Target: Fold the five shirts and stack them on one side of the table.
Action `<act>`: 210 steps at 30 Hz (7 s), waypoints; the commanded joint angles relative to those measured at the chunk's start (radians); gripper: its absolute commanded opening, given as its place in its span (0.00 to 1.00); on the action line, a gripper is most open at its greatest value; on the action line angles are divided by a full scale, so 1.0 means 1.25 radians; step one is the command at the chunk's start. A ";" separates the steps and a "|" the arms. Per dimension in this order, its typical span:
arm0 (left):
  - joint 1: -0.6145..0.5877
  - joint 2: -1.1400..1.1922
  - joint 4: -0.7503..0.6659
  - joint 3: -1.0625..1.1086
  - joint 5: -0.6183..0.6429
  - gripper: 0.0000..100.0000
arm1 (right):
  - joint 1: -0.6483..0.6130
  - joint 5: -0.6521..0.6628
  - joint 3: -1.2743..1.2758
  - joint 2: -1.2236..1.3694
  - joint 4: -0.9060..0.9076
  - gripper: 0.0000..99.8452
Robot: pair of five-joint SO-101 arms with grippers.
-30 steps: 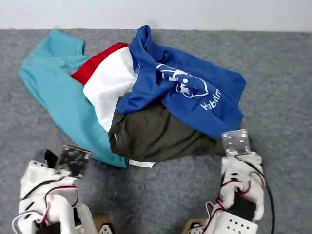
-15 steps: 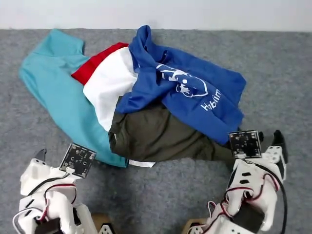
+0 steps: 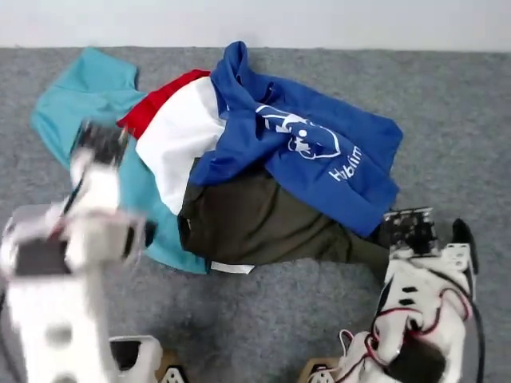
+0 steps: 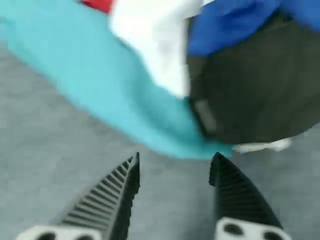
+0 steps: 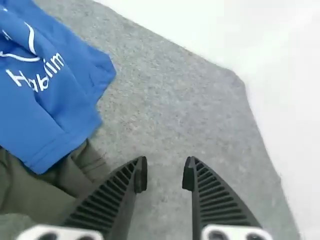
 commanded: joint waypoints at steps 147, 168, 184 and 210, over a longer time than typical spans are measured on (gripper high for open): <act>-0.498 0.971 0.033 -1.013 0.096 0.36 | 0.008 -0.095 -0.058 0.398 0.280 0.14; 0.180 0.830 -0.074 -0.247 0.265 0.35 | 0.012 -0.095 -0.058 0.397 0.282 0.14; 0.174 0.901 0.034 -0.585 0.265 0.01 | 0.009 -0.095 -0.058 0.398 0.280 0.14; -0.586 0.768 -0.126 -1.113 0.052 0.01 | 0.008 -0.095 -0.056 0.398 0.279 0.14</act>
